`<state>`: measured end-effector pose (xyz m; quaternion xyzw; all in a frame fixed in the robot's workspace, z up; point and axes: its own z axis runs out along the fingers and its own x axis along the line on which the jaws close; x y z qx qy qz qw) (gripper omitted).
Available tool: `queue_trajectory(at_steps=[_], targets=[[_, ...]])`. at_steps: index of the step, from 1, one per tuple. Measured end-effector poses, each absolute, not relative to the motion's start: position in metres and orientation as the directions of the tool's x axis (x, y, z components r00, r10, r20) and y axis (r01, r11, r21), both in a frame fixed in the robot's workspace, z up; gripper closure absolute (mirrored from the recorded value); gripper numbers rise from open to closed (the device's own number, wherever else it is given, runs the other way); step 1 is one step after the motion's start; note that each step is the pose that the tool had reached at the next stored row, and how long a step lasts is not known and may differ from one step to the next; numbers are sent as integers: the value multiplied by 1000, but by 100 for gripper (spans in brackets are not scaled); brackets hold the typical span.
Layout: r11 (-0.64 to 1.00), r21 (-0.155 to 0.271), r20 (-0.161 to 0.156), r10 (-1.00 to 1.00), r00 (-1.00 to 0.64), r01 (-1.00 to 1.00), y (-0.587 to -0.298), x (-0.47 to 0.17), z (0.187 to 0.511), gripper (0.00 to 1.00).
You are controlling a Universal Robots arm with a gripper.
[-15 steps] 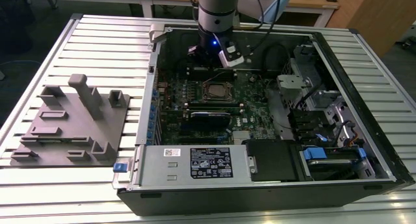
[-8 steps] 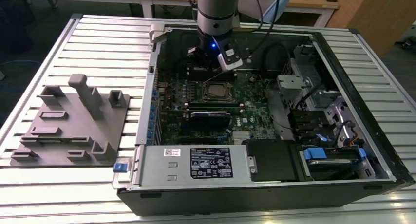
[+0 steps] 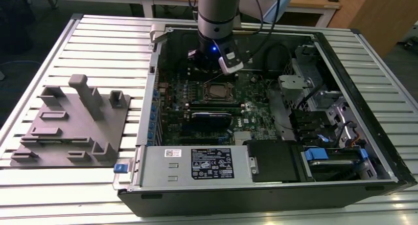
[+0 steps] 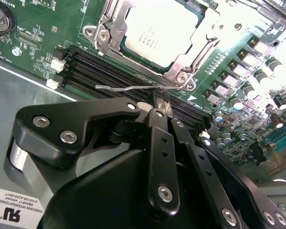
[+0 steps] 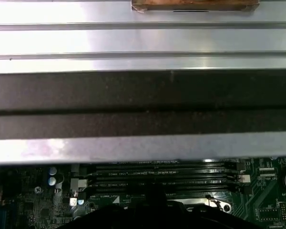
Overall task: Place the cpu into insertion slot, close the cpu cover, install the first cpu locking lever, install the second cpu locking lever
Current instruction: 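Install the first cpu locking lever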
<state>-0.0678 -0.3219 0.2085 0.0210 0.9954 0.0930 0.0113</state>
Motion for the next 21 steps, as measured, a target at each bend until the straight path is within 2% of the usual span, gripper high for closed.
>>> queue_trajectory(at_steps=[4,21], targets=[[980,199,-18,36,-999,31,-322,-68,208,89],[980,195,-18,35,-999,31,-324,-68,205,89]])
